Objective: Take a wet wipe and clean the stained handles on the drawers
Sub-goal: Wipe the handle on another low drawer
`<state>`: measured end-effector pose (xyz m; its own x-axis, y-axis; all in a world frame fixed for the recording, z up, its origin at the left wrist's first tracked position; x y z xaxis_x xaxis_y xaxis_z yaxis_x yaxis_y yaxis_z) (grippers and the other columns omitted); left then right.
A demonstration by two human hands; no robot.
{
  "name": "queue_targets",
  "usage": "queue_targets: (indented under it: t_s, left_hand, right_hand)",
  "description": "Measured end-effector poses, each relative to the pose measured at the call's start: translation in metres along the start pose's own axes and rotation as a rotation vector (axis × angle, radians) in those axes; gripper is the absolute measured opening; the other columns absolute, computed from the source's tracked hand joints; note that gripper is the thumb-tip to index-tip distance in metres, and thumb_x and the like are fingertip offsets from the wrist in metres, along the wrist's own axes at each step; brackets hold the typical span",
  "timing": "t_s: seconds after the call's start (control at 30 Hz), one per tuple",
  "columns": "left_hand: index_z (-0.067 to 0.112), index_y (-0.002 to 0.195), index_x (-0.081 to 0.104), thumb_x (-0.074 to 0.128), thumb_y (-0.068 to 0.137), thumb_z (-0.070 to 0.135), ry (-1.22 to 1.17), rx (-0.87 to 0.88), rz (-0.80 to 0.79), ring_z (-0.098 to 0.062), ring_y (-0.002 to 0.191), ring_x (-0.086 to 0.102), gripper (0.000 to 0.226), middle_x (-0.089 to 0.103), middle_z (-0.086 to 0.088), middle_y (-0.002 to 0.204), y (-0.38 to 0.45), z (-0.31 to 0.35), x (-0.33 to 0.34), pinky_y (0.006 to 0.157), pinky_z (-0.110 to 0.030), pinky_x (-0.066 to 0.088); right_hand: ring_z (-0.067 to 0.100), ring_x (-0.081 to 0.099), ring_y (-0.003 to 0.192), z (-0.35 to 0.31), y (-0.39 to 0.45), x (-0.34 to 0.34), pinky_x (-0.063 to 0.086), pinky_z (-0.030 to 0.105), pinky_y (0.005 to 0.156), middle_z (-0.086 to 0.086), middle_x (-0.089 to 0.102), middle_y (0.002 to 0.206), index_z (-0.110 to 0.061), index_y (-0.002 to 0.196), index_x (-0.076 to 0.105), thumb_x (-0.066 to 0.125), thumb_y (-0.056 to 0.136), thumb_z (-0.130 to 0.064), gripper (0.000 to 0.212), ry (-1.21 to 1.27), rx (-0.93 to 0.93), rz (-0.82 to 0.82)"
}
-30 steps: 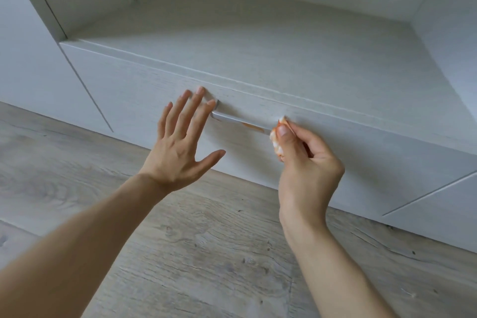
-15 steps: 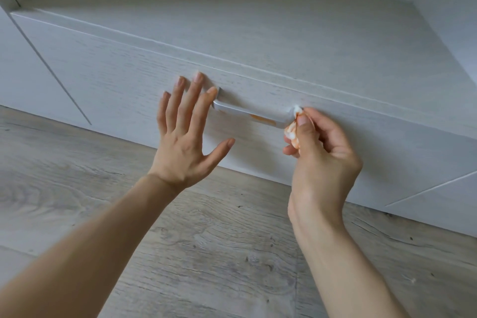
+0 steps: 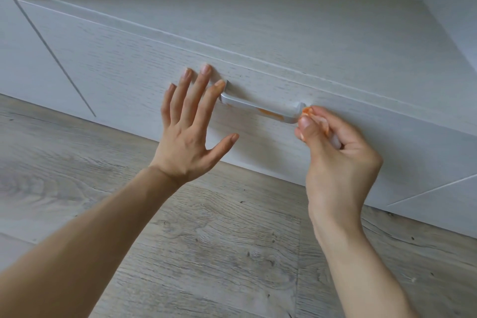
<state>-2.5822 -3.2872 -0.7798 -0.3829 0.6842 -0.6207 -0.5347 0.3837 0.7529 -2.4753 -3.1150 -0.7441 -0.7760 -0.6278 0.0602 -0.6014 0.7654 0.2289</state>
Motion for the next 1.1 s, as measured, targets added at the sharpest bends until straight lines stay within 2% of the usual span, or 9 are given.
queue_targets:
  t_s: [0.1, 0.2, 0.27, 0.43, 0.57, 0.7, 0.77, 0.9, 1.1]
  left_hand:
    - [0.011, 0.143, 0.023, 0.047, 0.088, 0.048, -0.001, -0.004, -0.004, -0.035, 0.141, 0.011, 0.070, 0.016, -0.016, 0.150, 0.000, 0.000, 0.001, 0.110, -0.063, 0.016]
    - [0.010, 0.143, 0.022, 0.047, 0.089, 0.049, 0.003, -0.012, 0.000, -0.030, 0.141, 0.009, 0.071, 0.018, -0.019, 0.150, 0.000, 0.000, 0.003, 0.111, -0.062, 0.014]
    - [0.010, 0.143, 0.022, 0.047, 0.089, 0.048, 0.002, -0.020, 0.003, -0.029, 0.141, 0.007, 0.071, 0.021, -0.023, 0.149, 0.000, 0.000, 0.003, 0.112, -0.060, 0.012]
    - [0.010, 0.144, 0.021, 0.047, 0.089, 0.048, -0.013, -0.030, 0.009, -0.029, 0.141, 0.006, 0.072, 0.021, -0.024, 0.149, -0.001, 0.000, 0.006, 0.112, -0.060, 0.011]
    - [0.010, 0.143, 0.021, 0.048, 0.089, 0.047, -0.011, -0.030, 0.007, -0.036, 0.141, 0.010, 0.072, 0.022, -0.025, 0.150, 0.000, 0.001, 0.003, 0.112, -0.060, 0.012]
    - [0.010, 0.143, 0.022, 0.047, 0.089, 0.047, -0.006, -0.018, -0.013, -0.040, 0.140, 0.012, 0.071, 0.022, -0.026, 0.149, 0.000, 0.001, 0.001, 0.111, -0.062, 0.014]
    - [0.010, 0.143, 0.023, 0.048, 0.089, 0.047, 0.001, -0.012, -0.017, -0.041, 0.140, 0.013, 0.071, 0.023, -0.025, 0.149, 0.000, 0.001, -0.001, 0.111, -0.062, 0.015]
    - [0.010, 0.143, 0.023, 0.048, 0.088, 0.047, 0.001, -0.012, -0.020, -0.040, 0.140, 0.013, 0.070, 0.023, -0.024, 0.149, 0.001, 0.002, -0.002, 0.111, -0.061, 0.016]
    - [0.009, 0.143, 0.023, 0.048, 0.089, 0.048, 0.012, -0.005, -0.030, -0.040, 0.140, 0.013, 0.071, 0.022, -0.022, 0.150, 0.000, 0.002, -0.002, 0.110, -0.062, 0.017]
  right_hand:
    - [0.005, 0.066, 0.064, -0.003, -0.003, 0.004, 0.049, 0.013, 0.068, 0.011, 0.070, 0.082, -0.026, 0.086, 0.071, 0.070, 0.083, -0.010, 0.017, -0.011, -0.031, -0.004]
    - [0.003, 0.066, 0.064, 0.000, -0.001, 0.005, 0.054, 0.023, 0.075, -0.009, 0.071, 0.069, -0.023, 0.086, 0.070, 0.069, 0.083, -0.007, 0.017, 0.074, 0.024, 0.030]
    - [0.003, 0.067, 0.067, 0.004, -0.002, 0.006, 0.056, 0.030, 0.080, -0.013, 0.072, 0.071, -0.020, 0.088, 0.071, 0.069, 0.083, -0.006, 0.015, 0.134, 0.073, 0.051]
    - [0.007, 0.070, 0.075, 0.003, -0.012, 0.001, 0.053, 0.020, 0.076, -0.005, 0.075, 0.078, -0.023, 0.084, 0.075, 0.074, 0.078, -0.011, 0.013, 0.134, 0.075, -0.013]
    - [0.005, 0.066, 0.067, 0.006, -0.012, 0.007, 0.050, 0.018, 0.068, -0.004, 0.073, 0.071, -0.019, 0.079, 0.073, 0.074, 0.077, -0.004, 0.015, 0.173, 0.086, -0.024]
    - [0.004, 0.067, 0.069, 0.004, -0.013, 0.006, 0.050, 0.013, 0.069, -0.003, 0.073, 0.072, -0.016, 0.078, 0.072, 0.073, 0.076, 0.001, 0.017, 0.189, 0.076, -0.037]
    - [0.005, 0.067, 0.069, 0.003, -0.011, 0.007, 0.051, 0.014, 0.069, 0.000, 0.072, 0.073, -0.014, 0.078, 0.071, 0.073, 0.076, 0.003, 0.017, 0.197, 0.055, -0.012]
    - [0.012, 0.068, 0.073, 0.002, -0.012, 0.012, 0.053, 0.026, 0.074, 0.011, 0.070, 0.080, -0.011, 0.078, 0.068, 0.073, 0.076, 0.002, 0.014, 0.135, 0.037, -0.027]
    - [0.011, 0.070, 0.074, 0.002, -0.016, 0.017, 0.052, 0.020, 0.073, 0.008, 0.073, 0.080, -0.009, 0.079, 0.070, 0.074, 0.075, 0.002, 0.012, 0.118, 0.031, -0.076]
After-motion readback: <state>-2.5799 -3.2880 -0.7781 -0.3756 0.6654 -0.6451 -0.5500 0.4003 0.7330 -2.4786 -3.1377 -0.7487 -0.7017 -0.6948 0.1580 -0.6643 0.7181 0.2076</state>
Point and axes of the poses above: each hand's wrist, its own y-axis towards the middle knuckle, its own x-axis out of the palm, z = x × y, the point moved 6 cm from there along y, towards the middle knuckle
